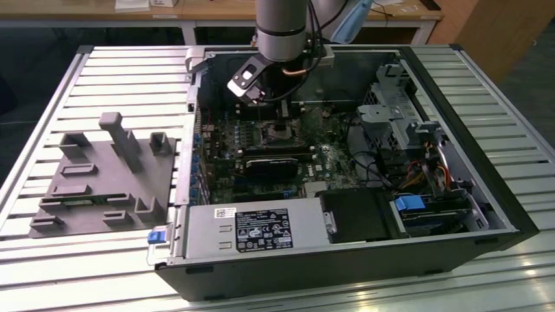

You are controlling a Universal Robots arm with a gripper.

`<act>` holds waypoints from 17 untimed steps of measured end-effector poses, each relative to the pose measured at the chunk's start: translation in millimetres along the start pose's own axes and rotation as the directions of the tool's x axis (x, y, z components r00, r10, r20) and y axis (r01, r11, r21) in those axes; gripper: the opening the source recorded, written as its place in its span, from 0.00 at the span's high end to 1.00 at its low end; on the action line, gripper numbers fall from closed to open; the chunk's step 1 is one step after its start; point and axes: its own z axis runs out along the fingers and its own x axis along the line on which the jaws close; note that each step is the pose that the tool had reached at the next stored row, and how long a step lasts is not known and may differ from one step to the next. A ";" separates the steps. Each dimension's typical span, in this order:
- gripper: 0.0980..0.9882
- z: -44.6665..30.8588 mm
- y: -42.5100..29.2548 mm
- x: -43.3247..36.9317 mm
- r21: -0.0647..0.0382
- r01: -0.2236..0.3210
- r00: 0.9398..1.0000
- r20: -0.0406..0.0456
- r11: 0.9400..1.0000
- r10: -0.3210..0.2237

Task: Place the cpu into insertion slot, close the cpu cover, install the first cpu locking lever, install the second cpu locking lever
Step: 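Place the cpu into insertion slot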

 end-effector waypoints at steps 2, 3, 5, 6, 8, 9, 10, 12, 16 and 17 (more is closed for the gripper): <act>1.00 -3.5 0.1 -0.2 -0.003 0.000 1.000 0.000 1.000 0.000; 1.00 -4.9 0.2 -0.2 -0.006 0.000 1.000 0.000 1.000 0.000; 1.00 -8.0 0.4 -0.3 -0.014 0.000 1.000 0.001 1.000 0.001; 1.00 -9.6 0.5 -0.4 -0.018 -0.001 1.000 0.001 1.000 0.001; 1.00 -13.0 0.7 -0.5 -0.022 -0.001 1.000 0.001 1.000 0.001; 1.00 -15.1 0.8 -0.6 -0.023 -0.001 1.000 0.001 1.000 0.001; 1.00 -17.6 1.0 -0.7 -0.024 -0.001 1.000 0.000 1.000 0.001; 1.00 -23.0 1.2 -0.9 -0.024 -0.001 1.000 0.001 1.000 0.001; 1.00 -30.4 1.6 -1.2 -0.024 -0.001 1.000 0.001 1.000 0.001; 1.00 -30.5 1.6 -1.2 -0.025 -0.001 1.000 0.001 1.000 0.001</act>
